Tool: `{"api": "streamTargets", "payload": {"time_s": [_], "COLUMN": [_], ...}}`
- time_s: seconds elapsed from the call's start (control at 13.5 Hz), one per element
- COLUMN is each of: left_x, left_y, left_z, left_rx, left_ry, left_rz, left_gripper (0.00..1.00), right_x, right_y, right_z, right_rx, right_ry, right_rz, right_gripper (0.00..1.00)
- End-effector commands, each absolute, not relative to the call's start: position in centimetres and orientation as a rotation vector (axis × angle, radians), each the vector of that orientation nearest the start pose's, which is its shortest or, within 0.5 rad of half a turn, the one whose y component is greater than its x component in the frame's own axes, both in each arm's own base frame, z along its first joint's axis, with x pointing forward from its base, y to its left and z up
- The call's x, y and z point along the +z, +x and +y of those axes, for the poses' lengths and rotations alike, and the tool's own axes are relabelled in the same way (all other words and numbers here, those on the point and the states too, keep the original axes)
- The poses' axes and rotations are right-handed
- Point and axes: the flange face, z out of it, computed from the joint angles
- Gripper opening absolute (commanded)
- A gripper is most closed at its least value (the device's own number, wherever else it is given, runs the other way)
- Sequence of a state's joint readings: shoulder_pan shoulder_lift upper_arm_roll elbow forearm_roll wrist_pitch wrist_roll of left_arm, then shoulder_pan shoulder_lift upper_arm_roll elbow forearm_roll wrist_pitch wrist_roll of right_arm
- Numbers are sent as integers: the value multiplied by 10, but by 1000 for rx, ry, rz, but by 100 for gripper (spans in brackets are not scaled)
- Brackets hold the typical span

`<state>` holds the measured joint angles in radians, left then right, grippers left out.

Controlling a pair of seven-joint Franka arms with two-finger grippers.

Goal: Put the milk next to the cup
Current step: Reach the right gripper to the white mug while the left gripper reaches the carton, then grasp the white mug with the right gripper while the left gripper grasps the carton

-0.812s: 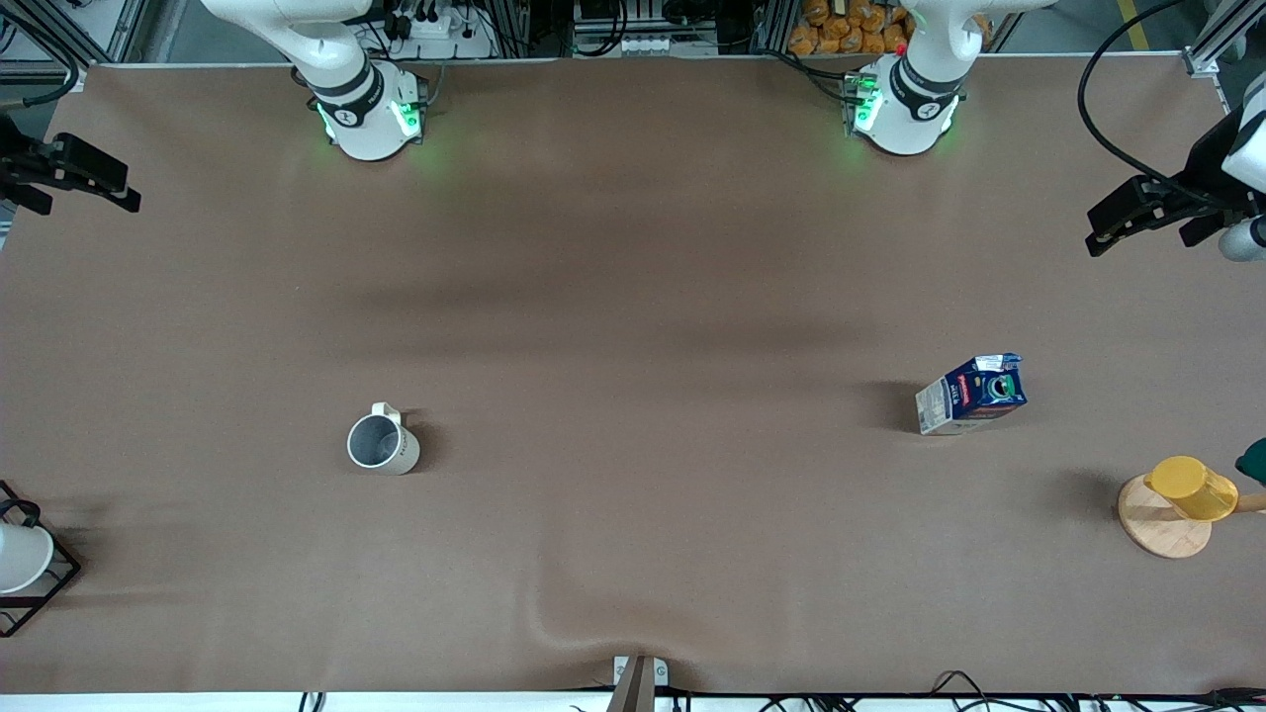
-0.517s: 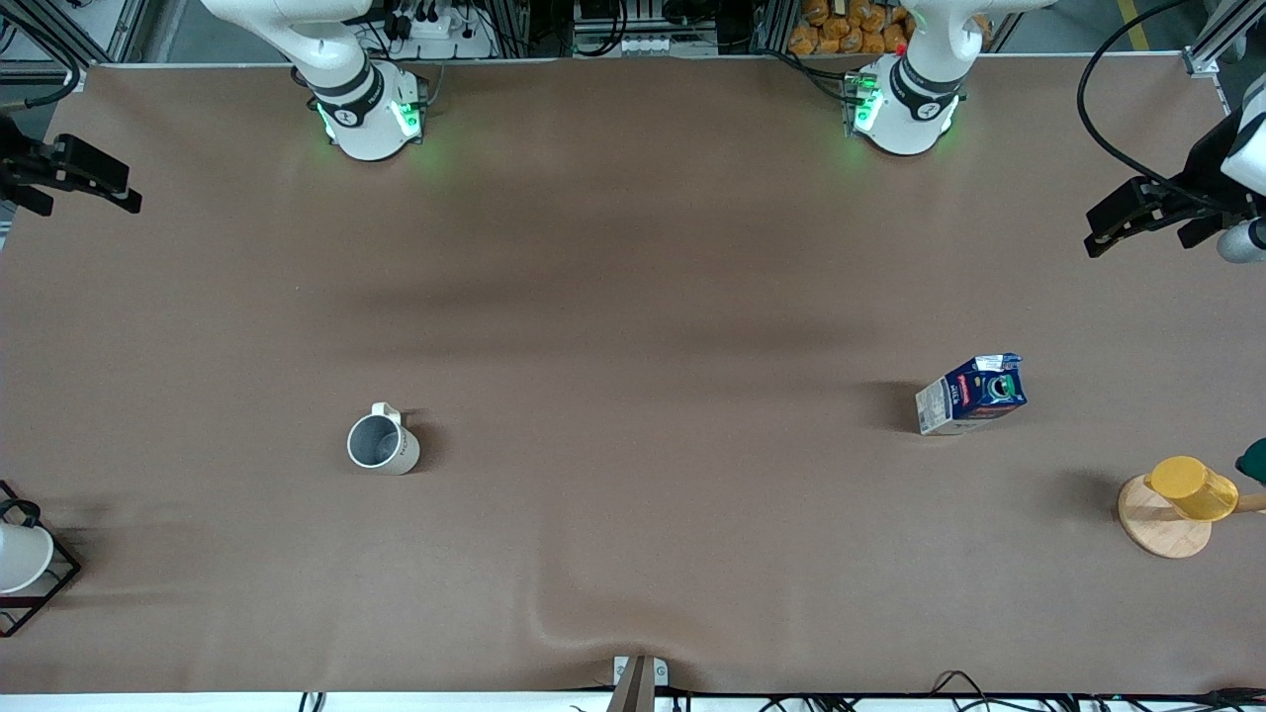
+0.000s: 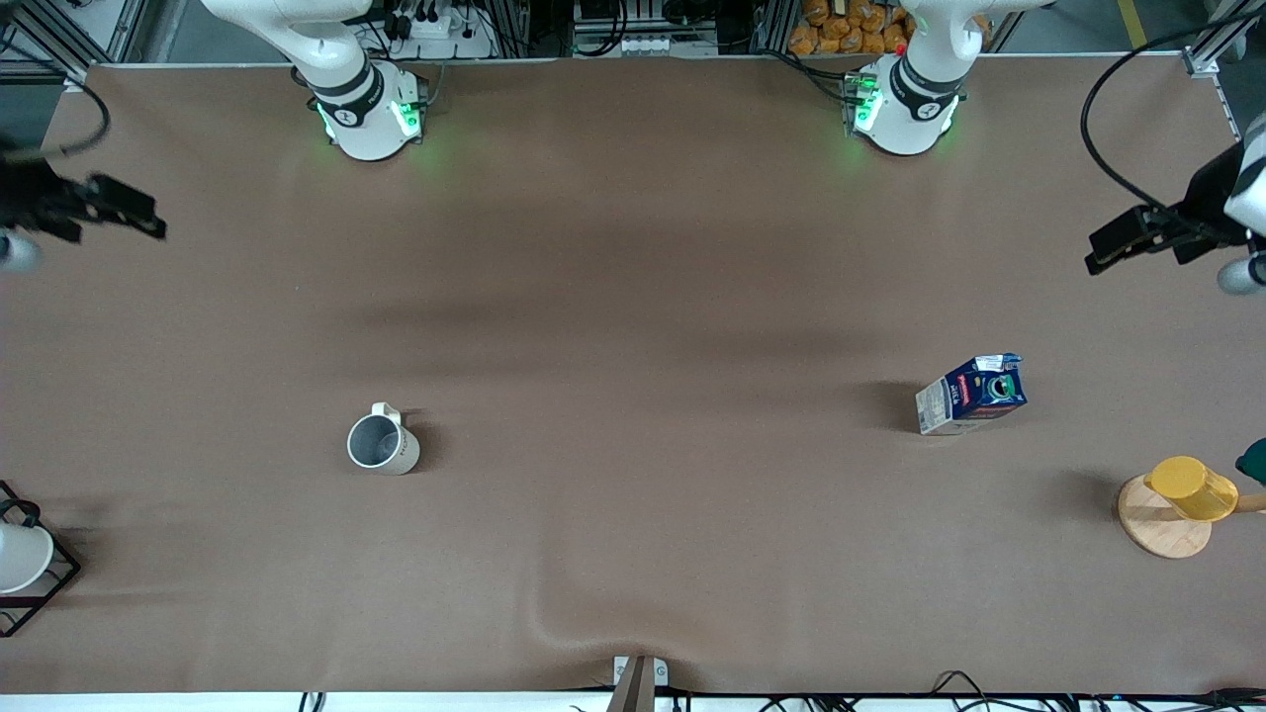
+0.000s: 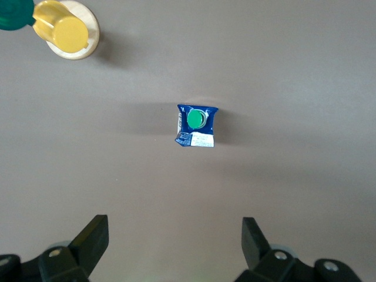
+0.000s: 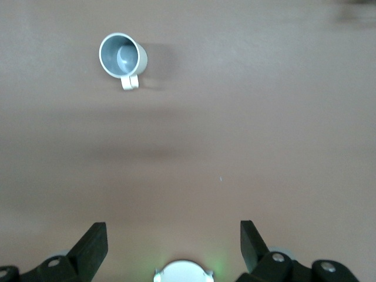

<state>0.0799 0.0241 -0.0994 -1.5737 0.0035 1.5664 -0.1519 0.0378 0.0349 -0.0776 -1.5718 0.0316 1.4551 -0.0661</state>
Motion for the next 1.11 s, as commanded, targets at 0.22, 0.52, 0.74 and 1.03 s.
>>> {"api": "streamTargets", "payload": {"time_s": [0.22, 0.52, 0.74, 1.03], "left_x": [523, 461, 434, 402], "left_y": [587, 601, 610, 619], "left_z": [-6, -6, -4, -4], "left_rx": [-7, 48, 73, 102], "left_ry": [-3162, -3163, -3166, -3168], "left_rz": [-192, -192, -199, -201], "left_gripper": [100, 100, 100, 100], "right_x": [490, 415, 366, 319], "right_y": [623, 657, 676, 687], "right_z": [35, 46, 48, 65], "right_rx": [237, 211, 169, 125], "right_ry": [-3080, -3089, -3090, -3092], "right_rz": [-134, -217, -285, -349], "right_gripper": [100, 100, 100, 100]}}
